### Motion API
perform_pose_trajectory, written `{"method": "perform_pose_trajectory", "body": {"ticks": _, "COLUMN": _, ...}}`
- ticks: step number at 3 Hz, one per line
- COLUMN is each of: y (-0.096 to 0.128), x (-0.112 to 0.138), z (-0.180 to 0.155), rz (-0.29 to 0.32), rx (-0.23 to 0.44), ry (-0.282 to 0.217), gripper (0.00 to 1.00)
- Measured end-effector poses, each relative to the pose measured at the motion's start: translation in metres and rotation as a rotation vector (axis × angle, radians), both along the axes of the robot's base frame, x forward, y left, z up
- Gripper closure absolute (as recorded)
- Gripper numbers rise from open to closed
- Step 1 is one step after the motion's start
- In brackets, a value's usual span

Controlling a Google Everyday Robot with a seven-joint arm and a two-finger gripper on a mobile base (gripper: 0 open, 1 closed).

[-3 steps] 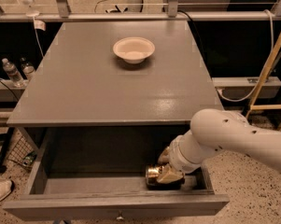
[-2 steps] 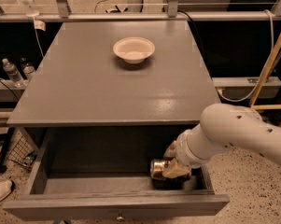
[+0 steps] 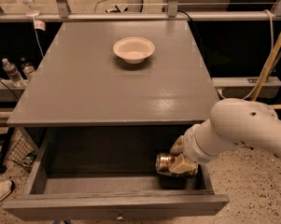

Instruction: Pick orange can from top drawer and place on counter

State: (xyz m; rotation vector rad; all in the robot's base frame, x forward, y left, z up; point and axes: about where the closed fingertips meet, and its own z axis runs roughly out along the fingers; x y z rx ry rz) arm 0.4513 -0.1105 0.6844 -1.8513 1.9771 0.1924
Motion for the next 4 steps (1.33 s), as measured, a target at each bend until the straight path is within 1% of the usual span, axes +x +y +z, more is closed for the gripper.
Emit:
{"method": "perform_pose_trajectory", "body": {"ticks": 1, "y": -0.001, "x": -0.001, "z": 0.006, "rz": 0.002, "rx": -0.008, "ry": -0.012, "gripper": 1.00}}
{"method": "perform_pose_trajectory", "body": {"ticks": 2, "y": -0.007, "x": -0.003, "z": 0.022, "rz": 0.003, "rx": -0.028, "ry": -0.044, "gripper": 1.00}}
{"method": "perform_pose_trajectory", "body": {"ticks": 4, "y": -0.043, "x": -0.019, "z": 0.067, "rz": -0.041, "rx": -0.112, "ry": -0.115, "gripper": 1.00}}
